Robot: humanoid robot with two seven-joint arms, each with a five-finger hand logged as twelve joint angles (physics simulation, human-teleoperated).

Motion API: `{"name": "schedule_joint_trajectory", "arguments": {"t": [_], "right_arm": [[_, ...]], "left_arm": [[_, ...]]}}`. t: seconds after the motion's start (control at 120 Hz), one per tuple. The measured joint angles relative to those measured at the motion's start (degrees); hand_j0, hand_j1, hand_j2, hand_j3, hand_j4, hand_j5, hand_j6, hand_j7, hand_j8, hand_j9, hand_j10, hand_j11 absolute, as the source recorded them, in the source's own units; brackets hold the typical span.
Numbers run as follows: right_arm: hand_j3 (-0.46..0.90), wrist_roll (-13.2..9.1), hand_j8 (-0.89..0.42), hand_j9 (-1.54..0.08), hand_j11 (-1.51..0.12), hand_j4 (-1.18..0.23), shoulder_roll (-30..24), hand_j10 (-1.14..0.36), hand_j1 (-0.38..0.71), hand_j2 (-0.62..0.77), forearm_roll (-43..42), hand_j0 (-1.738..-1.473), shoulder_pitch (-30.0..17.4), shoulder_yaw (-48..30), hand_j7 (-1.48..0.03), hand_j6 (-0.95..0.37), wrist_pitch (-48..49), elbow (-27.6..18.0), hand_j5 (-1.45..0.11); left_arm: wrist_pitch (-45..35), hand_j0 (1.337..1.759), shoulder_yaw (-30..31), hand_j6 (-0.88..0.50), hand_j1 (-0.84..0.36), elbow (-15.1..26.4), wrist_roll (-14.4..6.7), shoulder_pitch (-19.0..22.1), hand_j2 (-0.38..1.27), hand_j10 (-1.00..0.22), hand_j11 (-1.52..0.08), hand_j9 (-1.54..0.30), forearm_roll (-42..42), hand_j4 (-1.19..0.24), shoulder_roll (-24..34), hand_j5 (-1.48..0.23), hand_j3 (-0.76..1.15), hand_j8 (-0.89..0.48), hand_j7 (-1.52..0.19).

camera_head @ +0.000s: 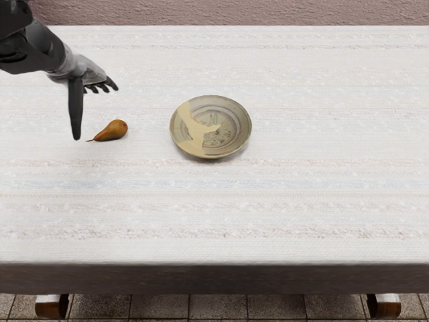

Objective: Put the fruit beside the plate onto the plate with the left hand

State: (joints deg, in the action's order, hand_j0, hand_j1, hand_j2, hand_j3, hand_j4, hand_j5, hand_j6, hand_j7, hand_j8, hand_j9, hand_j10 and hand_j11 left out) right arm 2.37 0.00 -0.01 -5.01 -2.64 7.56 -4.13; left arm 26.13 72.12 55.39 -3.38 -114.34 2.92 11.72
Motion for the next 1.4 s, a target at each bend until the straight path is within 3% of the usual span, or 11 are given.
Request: {"name": "schedule_joint_trajectory", "arguments": {"t": [0.083, 0.183, 0.258, 0.542, 0.833, 1.175, 1.4], "right_arm": [[0.0, 0.0, -0.02, -0.02, -0.02, -0.02, 0.0, -0.02, -0.33, 0.0, 0.0, -1.658, 0.0, 0.0, -0.02, -0.02, 0.0, 0.0, -0.02], [0.0, 0.0, -0.02, -0.02, -0.02, -0.02, 0.0, -0.02, -0.33, 0.0, 0.0, -1.658, 0.0, 0.0, -0.02, -0.02, 0.0, 0.0, -0.02], [0.0, 0.0, -0.02, -0.02, -0.02, -0.02, 0.0, -0.02, -0.33, 0.0, 0.0, -1.658, 0.0, 0.0, -0.02, -0.02, 0.0, 0.0, -0.02], [0.0, 0.0, -0.02, -0.02, -0.02, -0.02, 0.0, -0.02, -0.33, 0.0, 0.0, -1.658, 0.0, 0.0, -0.02, -0.02, 0.0, 0.0, -0.02], [0.0, 0.0, -0.02, -0.02, -0.02, -0.02, 0.0, -0.02, -0.33, 0.0, 0.0, -1.658, 0.0, 0.0, -0.02, -0.02, 0.0, 0.0, -0.02], [0.0, 0.0, -0.02, -0.02, -0.02, -0.02, 0.0, -0.02, -0.33, 0.0, 0.0, -1.658, 0.0, 0.0, -0.02, -0.02, 0.0, 0.0, -0.02], [0.0, 0.0, -0.02, -0.02, -0.02, -0.02, 0.0, -0.02, -0.33, 0.0, 0.0, -1.658, 0.0, 0.0, -0.02, -0.02, 0.0, 0.0, -0.02]], "left_arm": [[-10.0, 1.658, -0.4, -0.01, 0.34, 1.4, -2.9, 2.1, 0.0, -0.01, -0.01, -0.01, 0.7, -0.01, -1.7, -0.01, 0.0, -0.01, -0.01], [-19.3, 1.658, -1.5, -0.01, 0.34, 2.2, -4.5, 4.3, 0.0, -0.01, -0.01, -0.01, 2.7, -0.01, -4.1, -0.01, 0.0, -0.01, -0.01], [-22.9, 1.658, -2.8, -0.01, 0.34, 2.4, -5.0, 6.9, 0.0, -0.01, -0.01, -0.01, 3.2, -0.01, -6.8, -0.01, 0.0, -0.01, -0.01], [-34.8, 1.658, -3.8, -0.01, 0.34, 2.0, -5.4, 13.5, 0.0, -0.01, -0.01, -0.01, 4.0, -0.01, -7.1, -0.01, 0.0, -0.01, -0.01], [-37.4, 1.658, -7.3, -0.01, 0.34, -2.5, -5.3, 19.4, 0.0, -0.01, -0.01, -0.01, 6.4, -0.01, -6.8, -0.01, 0.0, -0.01, -0.01], [-37.5, 1.658, -9.5, -0.01, 0.33, -10.6, -5.4, 24.7, 0.0, -0.01, -0.02, -0.02, 7.0, -0.01, -6.9, -0.02, 0.0, -0.01, -0.02], [-37.5, 1.658, -11.8, -0.13, 0.19, -12.3, -5.4, 26.8, 0.03, -0.13, -0.17, -0.17, 8.2, -0.13, -6.8, -0.17, 0.0, -0.13, -0.17]]}}
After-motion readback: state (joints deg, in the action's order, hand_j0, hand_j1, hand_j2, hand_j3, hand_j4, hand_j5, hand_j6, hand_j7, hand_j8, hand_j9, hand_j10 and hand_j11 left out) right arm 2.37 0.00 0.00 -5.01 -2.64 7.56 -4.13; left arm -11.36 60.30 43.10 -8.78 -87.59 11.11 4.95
